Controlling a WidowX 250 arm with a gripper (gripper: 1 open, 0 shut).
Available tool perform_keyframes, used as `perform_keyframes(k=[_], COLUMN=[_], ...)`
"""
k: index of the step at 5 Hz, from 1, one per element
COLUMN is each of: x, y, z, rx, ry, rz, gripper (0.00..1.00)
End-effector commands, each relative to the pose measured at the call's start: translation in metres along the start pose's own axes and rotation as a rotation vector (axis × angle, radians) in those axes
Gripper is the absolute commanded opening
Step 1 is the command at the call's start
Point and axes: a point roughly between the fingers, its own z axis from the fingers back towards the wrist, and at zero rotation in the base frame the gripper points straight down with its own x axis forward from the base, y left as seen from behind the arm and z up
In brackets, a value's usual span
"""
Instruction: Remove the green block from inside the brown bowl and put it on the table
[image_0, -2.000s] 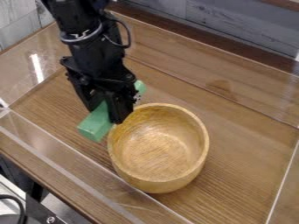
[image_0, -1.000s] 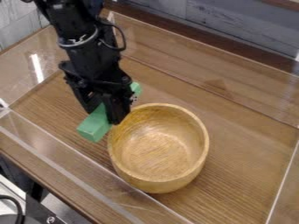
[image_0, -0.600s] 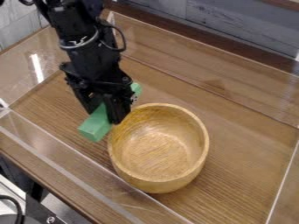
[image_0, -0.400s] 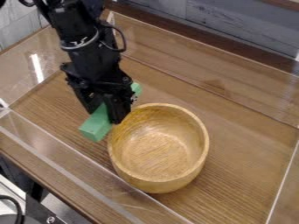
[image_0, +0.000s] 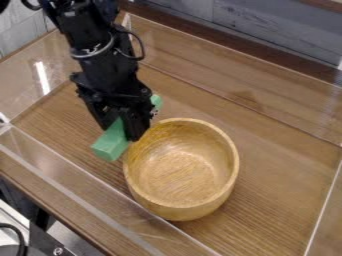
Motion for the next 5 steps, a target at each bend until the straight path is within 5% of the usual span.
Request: perform_keyframes(k=[1, 4, 5], x=[0.0084, 0.0107, 0.0127], y=[0.0035, 0.0058, 0.0071], z=[0.0072, 0.0046, 0.0066], rx=[0.011, 0.010, 0.009], ry=[-0.040, -0.042, -0.039], rz=[0.006, 0.017, 0.022], gripper=[0.00, 0.00, 1.00])
